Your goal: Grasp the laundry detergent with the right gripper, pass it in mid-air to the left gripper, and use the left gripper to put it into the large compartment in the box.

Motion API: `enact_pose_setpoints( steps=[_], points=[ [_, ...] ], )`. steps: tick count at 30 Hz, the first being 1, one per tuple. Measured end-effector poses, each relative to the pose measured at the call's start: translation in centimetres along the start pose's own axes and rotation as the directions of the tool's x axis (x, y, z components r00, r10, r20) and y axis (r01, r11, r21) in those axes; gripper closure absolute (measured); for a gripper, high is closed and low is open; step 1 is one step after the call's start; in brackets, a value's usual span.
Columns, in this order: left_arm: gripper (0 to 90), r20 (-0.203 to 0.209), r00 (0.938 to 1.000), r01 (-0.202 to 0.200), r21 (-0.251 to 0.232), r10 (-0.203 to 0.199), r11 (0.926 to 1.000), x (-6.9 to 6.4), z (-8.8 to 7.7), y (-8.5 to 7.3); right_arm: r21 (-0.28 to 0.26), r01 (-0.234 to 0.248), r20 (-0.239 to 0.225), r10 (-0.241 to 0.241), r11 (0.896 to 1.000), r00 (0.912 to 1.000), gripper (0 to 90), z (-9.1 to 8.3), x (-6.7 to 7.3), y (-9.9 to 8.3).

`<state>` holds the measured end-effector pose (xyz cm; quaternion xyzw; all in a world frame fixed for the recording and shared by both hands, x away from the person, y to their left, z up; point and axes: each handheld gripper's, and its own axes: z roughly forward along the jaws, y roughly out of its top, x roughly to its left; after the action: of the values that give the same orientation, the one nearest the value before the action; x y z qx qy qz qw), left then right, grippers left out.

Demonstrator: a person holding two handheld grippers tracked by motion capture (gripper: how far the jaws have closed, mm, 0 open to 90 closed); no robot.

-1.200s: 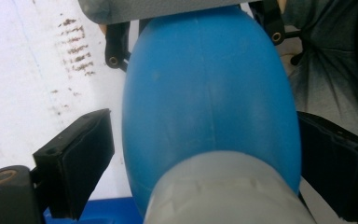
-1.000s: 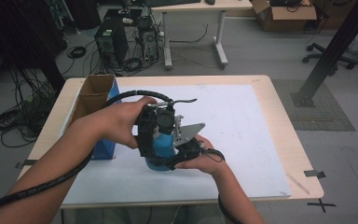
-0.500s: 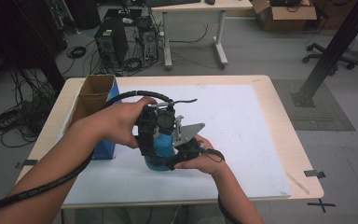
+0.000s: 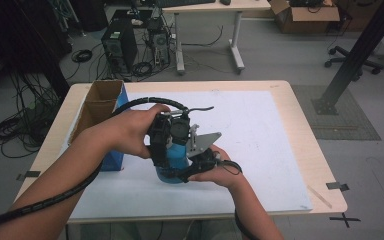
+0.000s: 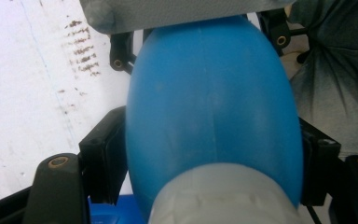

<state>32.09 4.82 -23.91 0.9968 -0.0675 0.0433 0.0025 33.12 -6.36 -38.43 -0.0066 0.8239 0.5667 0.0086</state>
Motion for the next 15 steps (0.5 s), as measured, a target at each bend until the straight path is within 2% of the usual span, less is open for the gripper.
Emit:
enact_pose_setpoints(
  steps=[1,4,7,15],
  points=[
    [29.1,-0.001,1.0000,0.000,-0.002,0.000,1.0000,-0.02,-0.01,-0.01,-0.002,-0.014,-0.006,0.014,1.000,0.9999,44.9,0.01,0.11,0.07],
    [29.7,-0.005,1.0000,-0.001,0.001,0.001,1.0000,-0.09,-0.12,-0.01,0.002,0.000,-0.001,0.000,1.000,1.0000,44.9,-0.03,0.04,0.12],
    [36.7,0.000,1.0000,-0.005,0.005,0.005,1.0000,-0.13,-0.26,0.01,-0.004,-0.005,-0.005,0.005,1.000,1.0000,44.9,0.04,0.11,0.16],
    [37.4,-0.003,1.0000,0.003,0.027,-0.003,0.9996,-0.14,-0.32,0.25,-0.004,-0.004,0.000,0.004,1.000,1.0000,44.9,0.03,0.11,0.27]
  ],
)
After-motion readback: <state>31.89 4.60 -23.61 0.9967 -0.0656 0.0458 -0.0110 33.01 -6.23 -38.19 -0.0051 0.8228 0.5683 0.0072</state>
